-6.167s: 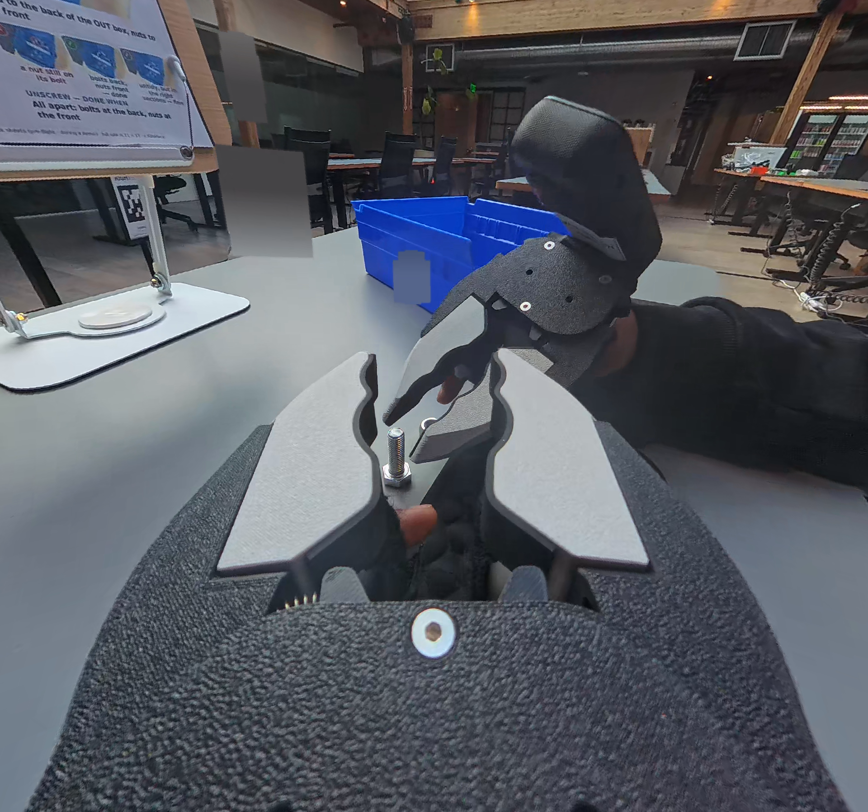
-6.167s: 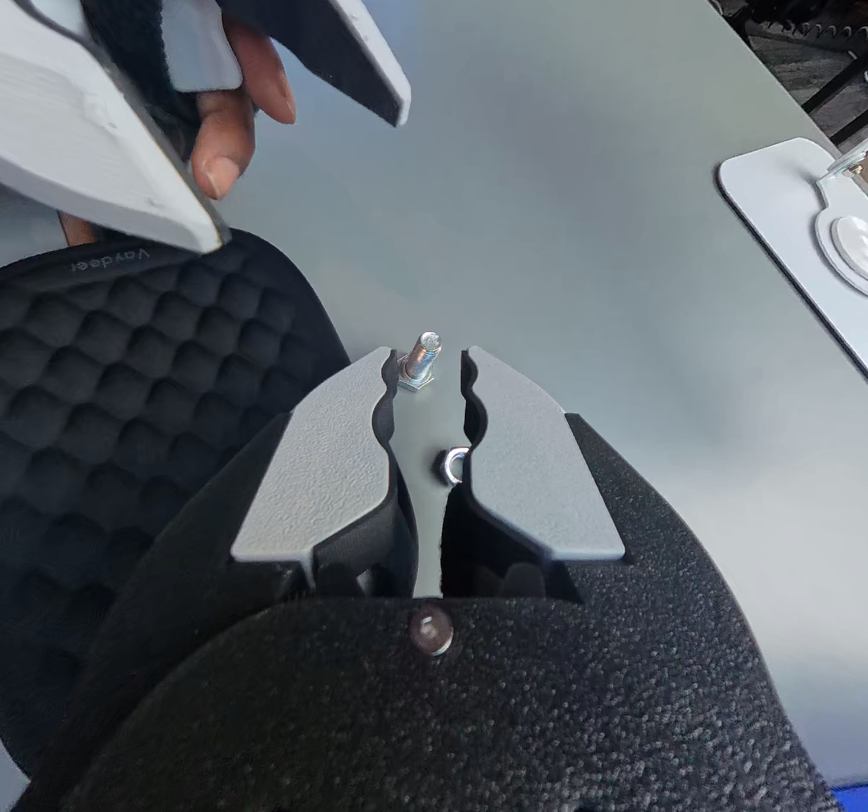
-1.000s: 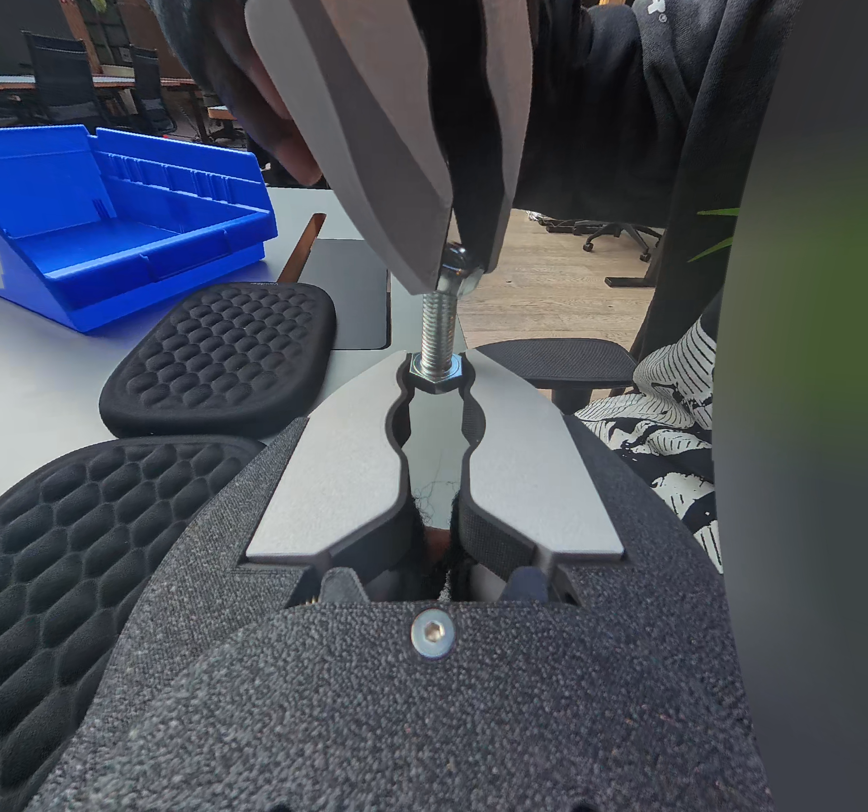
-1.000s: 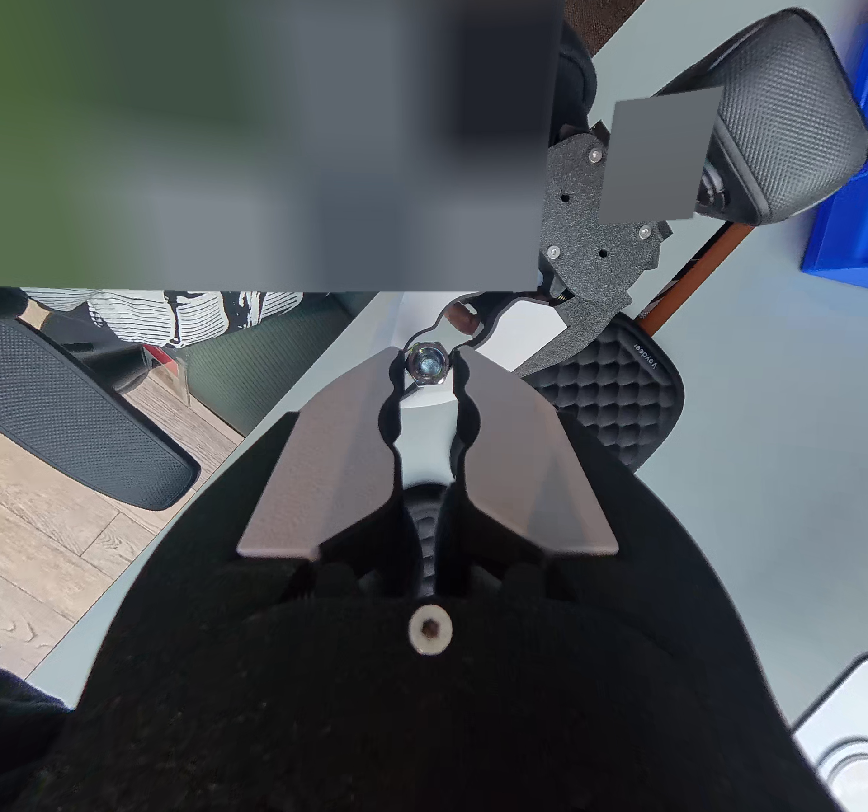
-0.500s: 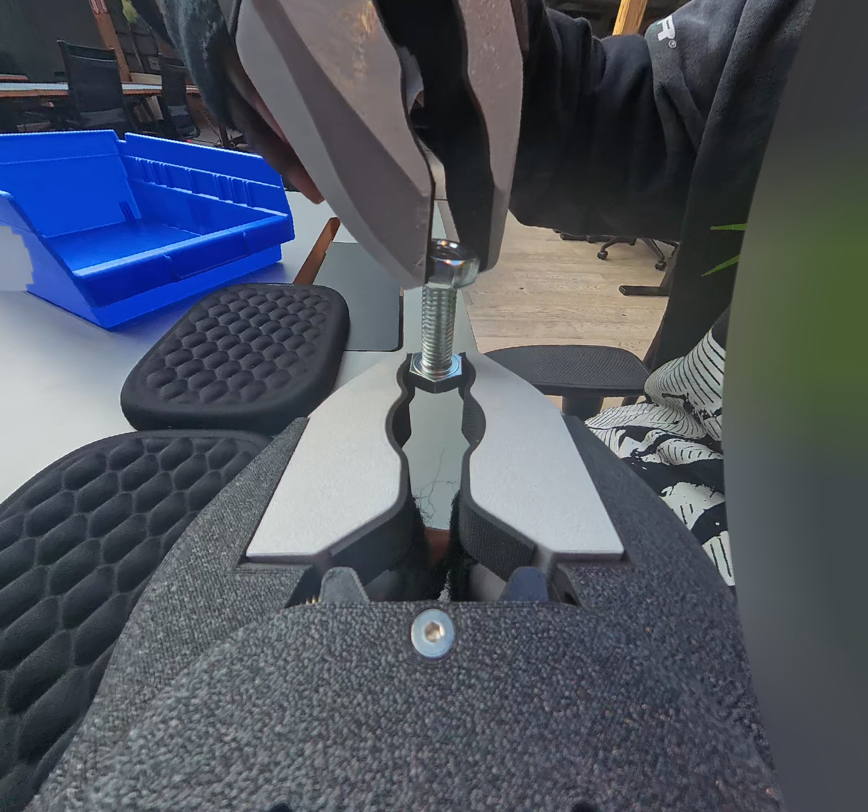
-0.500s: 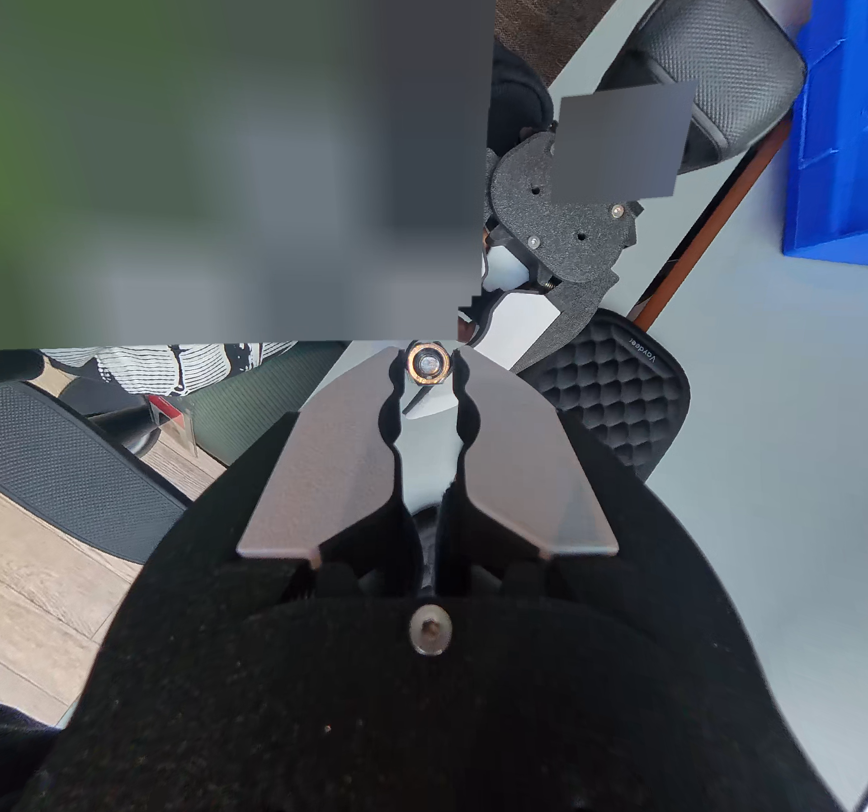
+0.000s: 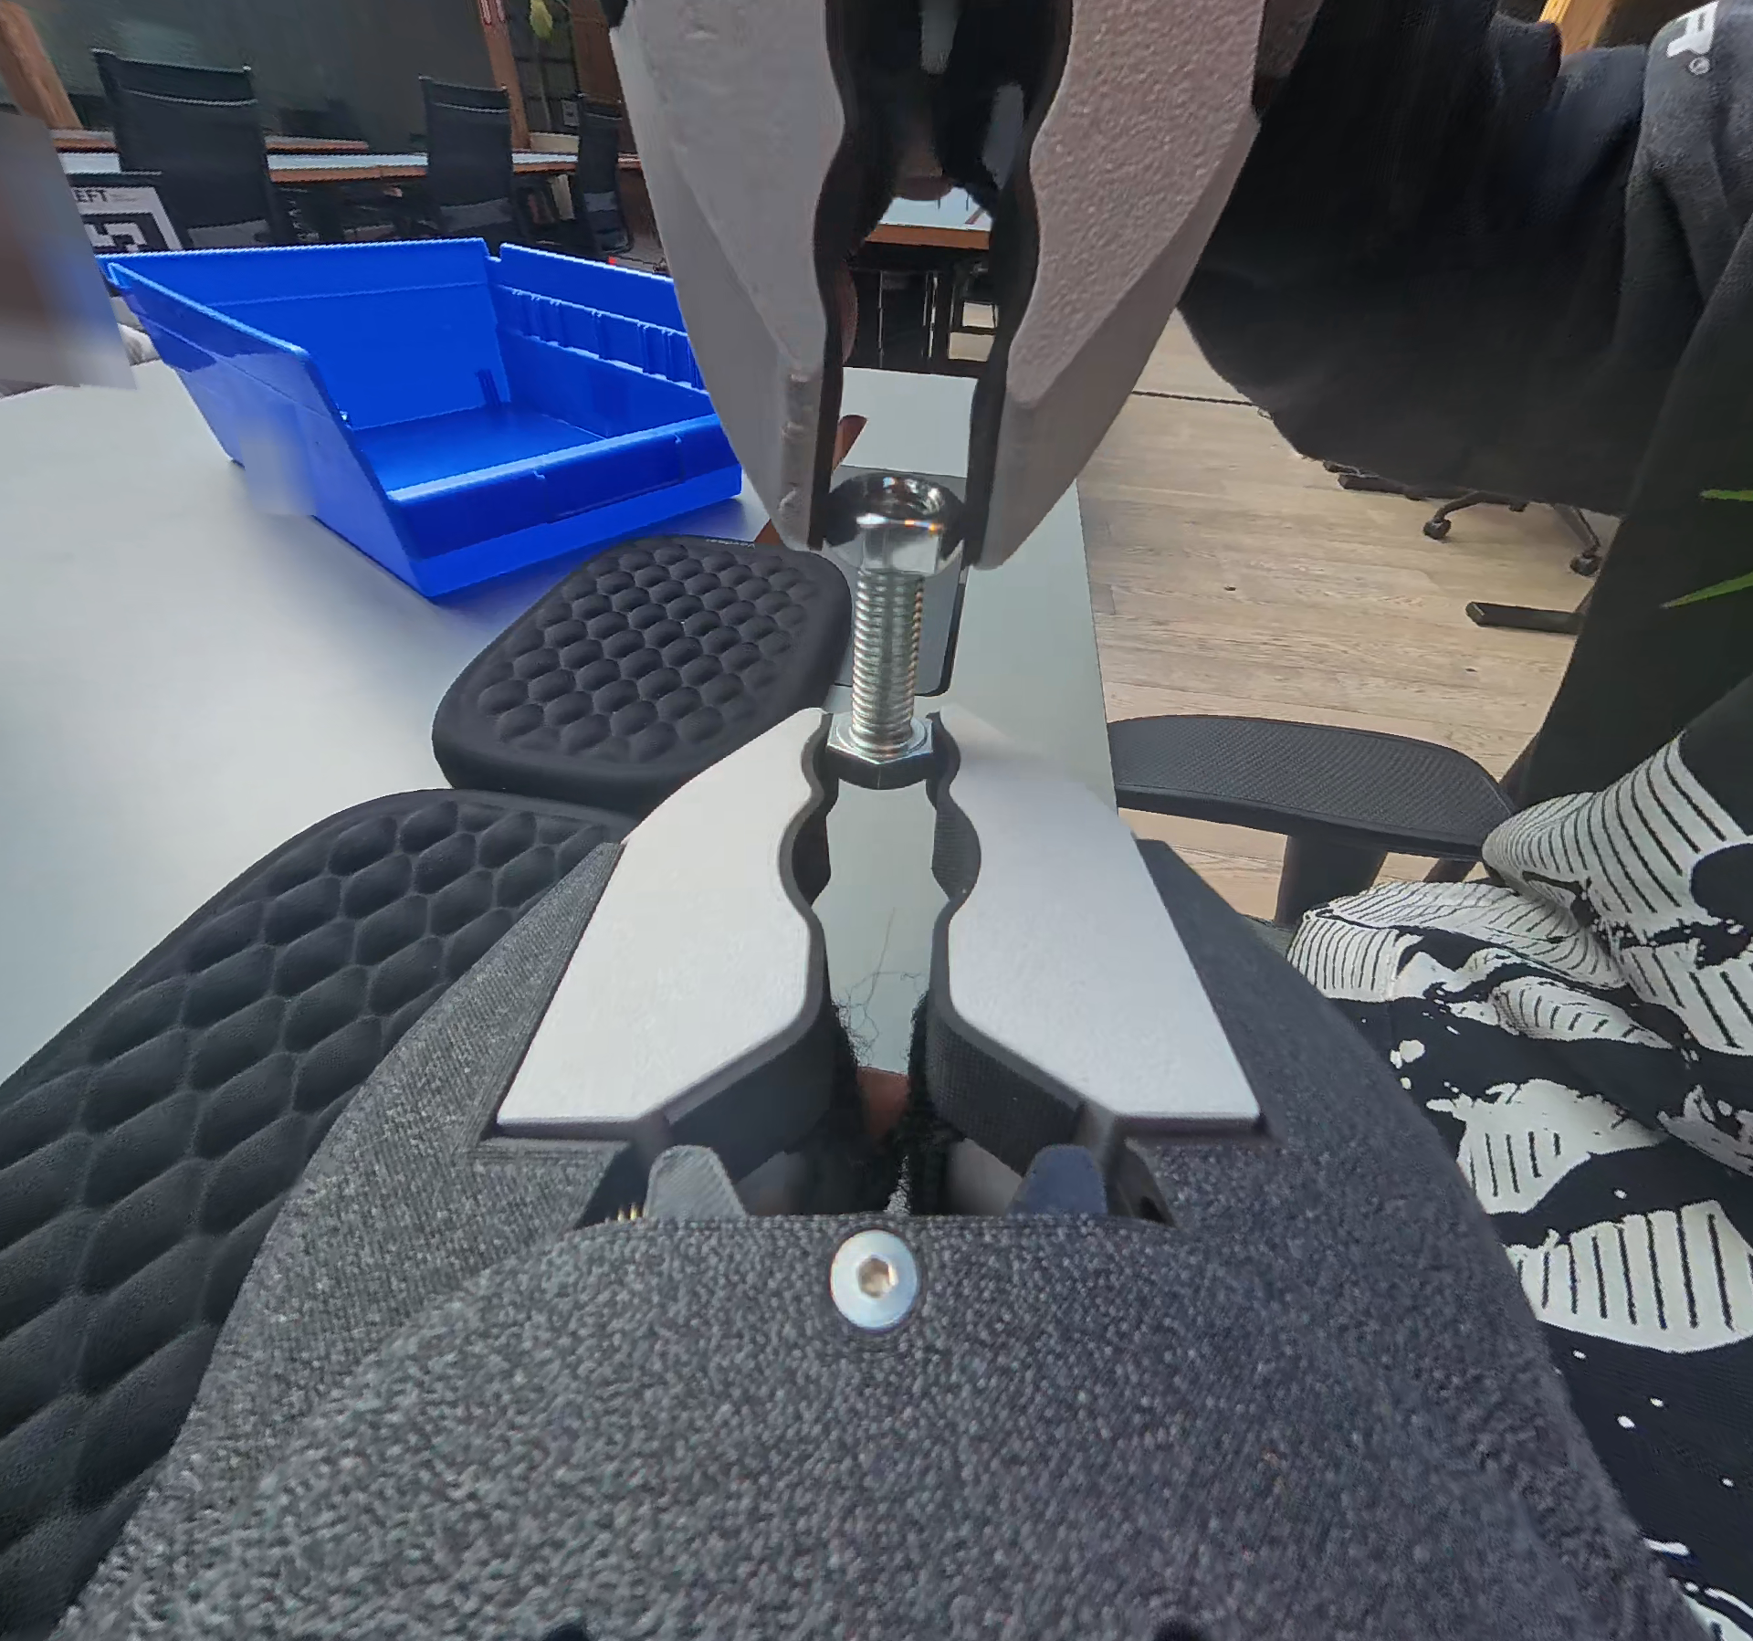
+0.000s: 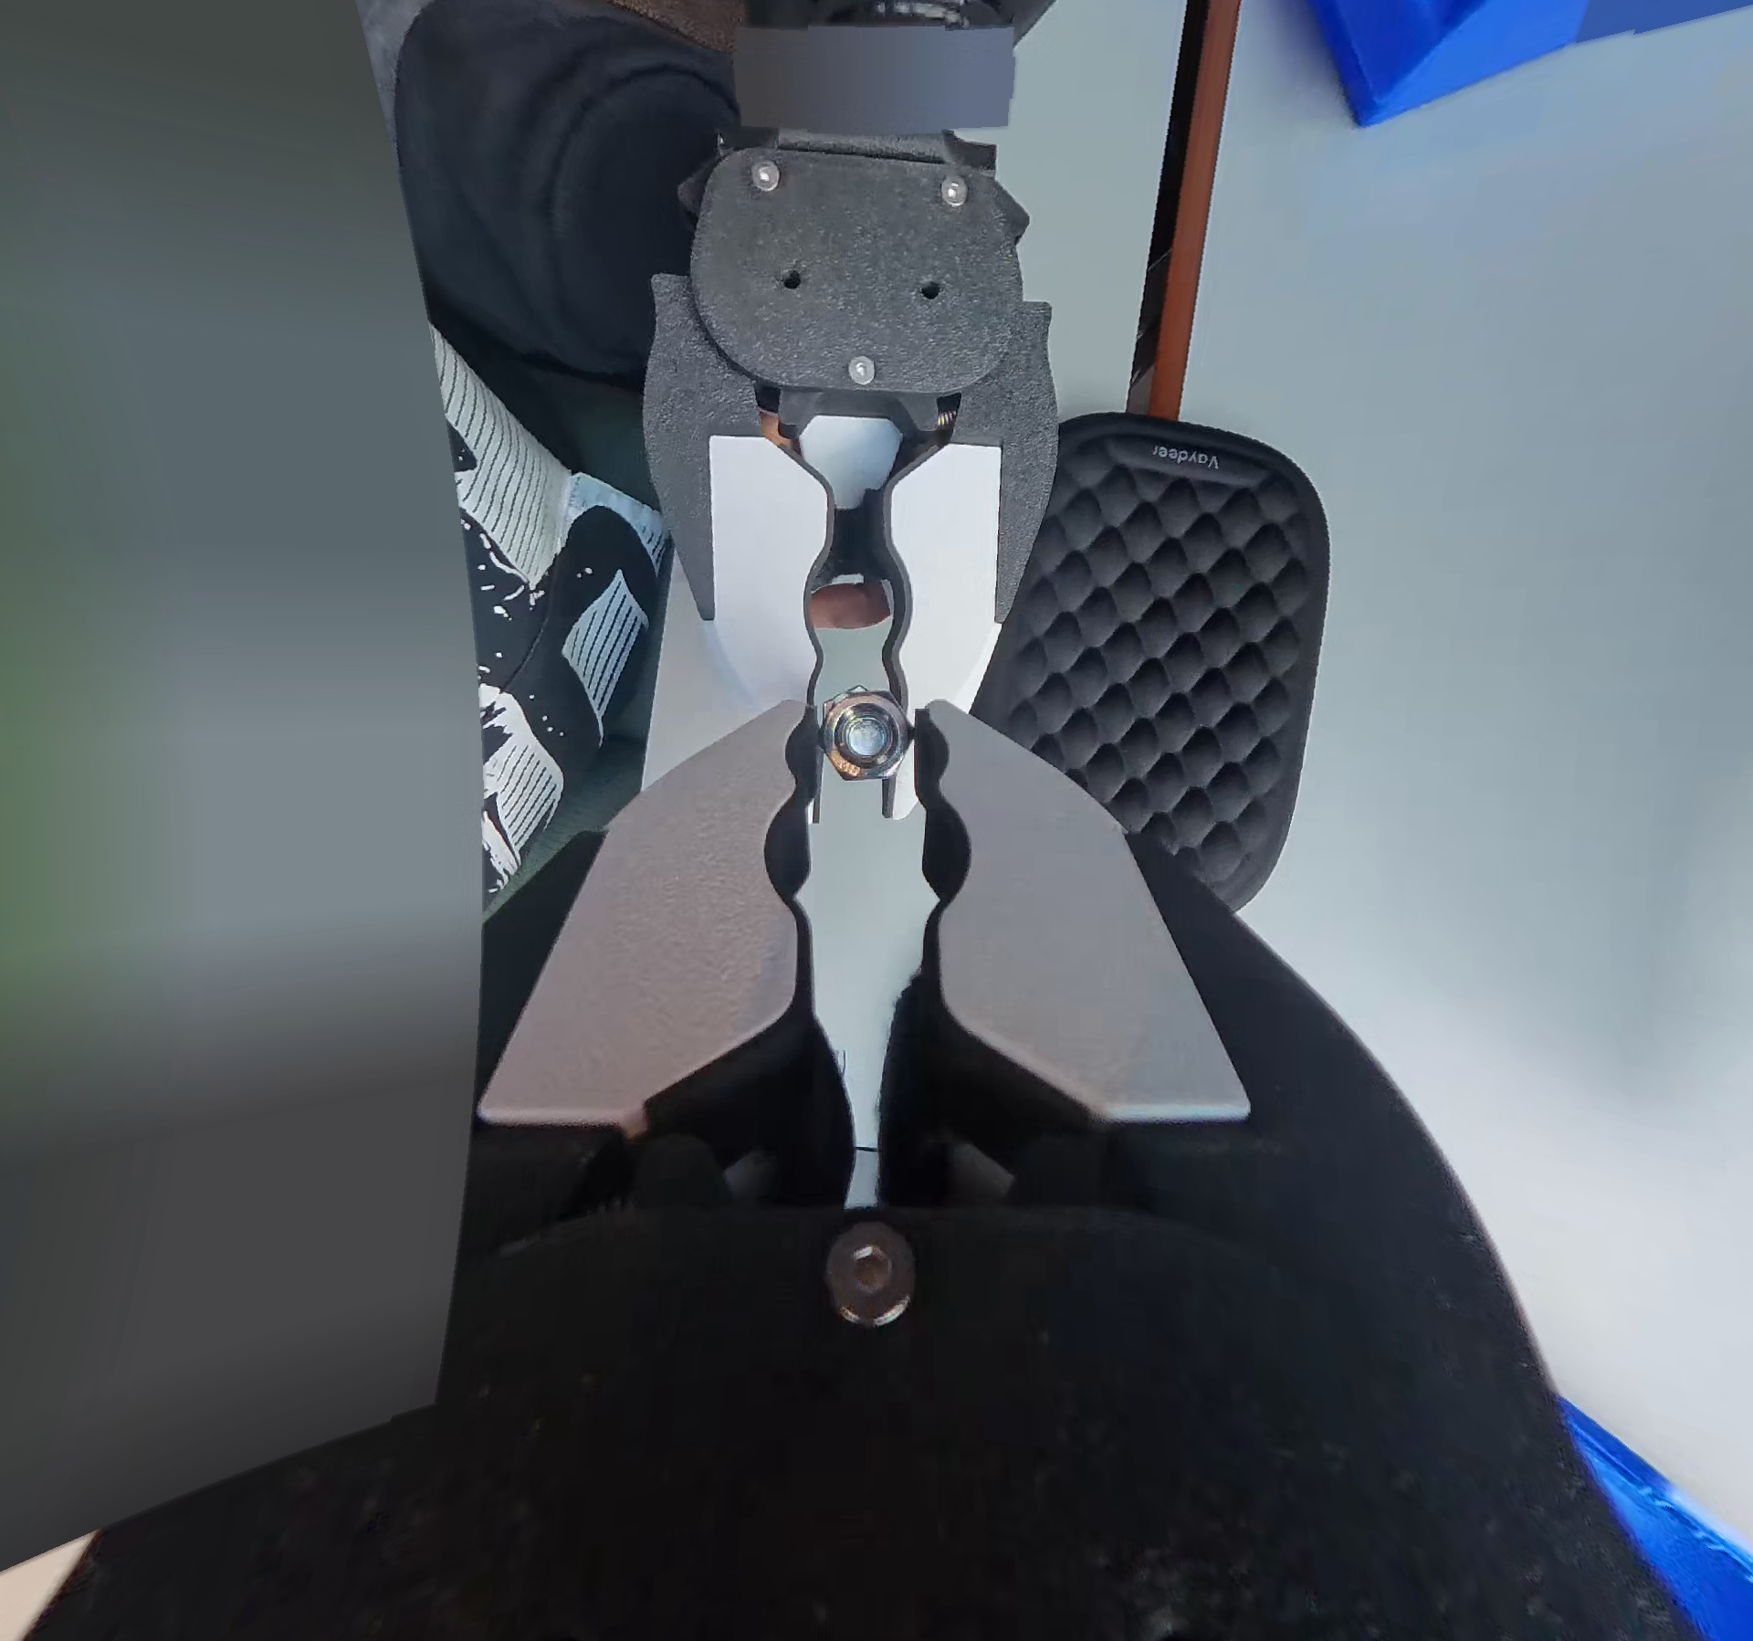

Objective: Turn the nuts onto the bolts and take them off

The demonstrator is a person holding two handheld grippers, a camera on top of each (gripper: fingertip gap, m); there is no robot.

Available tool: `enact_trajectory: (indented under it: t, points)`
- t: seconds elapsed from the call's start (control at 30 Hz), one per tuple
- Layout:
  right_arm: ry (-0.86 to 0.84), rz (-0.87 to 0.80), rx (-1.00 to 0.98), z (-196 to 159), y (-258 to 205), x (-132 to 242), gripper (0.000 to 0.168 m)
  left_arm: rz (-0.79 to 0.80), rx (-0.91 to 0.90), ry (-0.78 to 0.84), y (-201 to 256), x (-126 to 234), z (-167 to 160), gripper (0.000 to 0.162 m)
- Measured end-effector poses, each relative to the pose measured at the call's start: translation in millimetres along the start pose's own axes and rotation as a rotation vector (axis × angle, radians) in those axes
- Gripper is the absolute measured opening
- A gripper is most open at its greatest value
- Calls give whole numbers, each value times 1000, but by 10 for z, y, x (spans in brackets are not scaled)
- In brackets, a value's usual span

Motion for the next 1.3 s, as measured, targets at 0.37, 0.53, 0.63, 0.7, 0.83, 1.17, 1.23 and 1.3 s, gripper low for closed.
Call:
enact_trajectory:
  t: [0.37,0.53,0.63,0.7,0.83,1.17,1.23,1.3]
  points:
    - [7,-130,-144,18,58,-10,19,119,63,0,-69,14,8,17]
    - [90,-101,-129,100,184,119,18,174,18,-3,-155,41,168,17]
    - [144,-86,-76,178,327,304,18,119,-35,24,-385,68,336,17]
    - [183,-96,-41,208,436,422,18,52,-61,24,-608,57,425,18]
    - [187,-111,50,152,658,547,18,-154,-120,26,-963,-51,448,17]
    - [31,160,429,-37,838,227,18,-453,-89,-69,-1040,-253,137,18]
    - [25,187,460,-39,882,160,18,-464,-53,-28,-1077,-223,132,17]
    - [54,213,477,-27,939,146,18,-468,-33,-2,-1099,-203,127,18]
Point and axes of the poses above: each gripper's, where its closed fingertips meet, x back along the fingers, z out of its top, y = z × x across the jaws, the point moved 10 cm from there along x, back along the fingers, and after that the axes turned 4 degrees about -x, right-handed, at the moved point
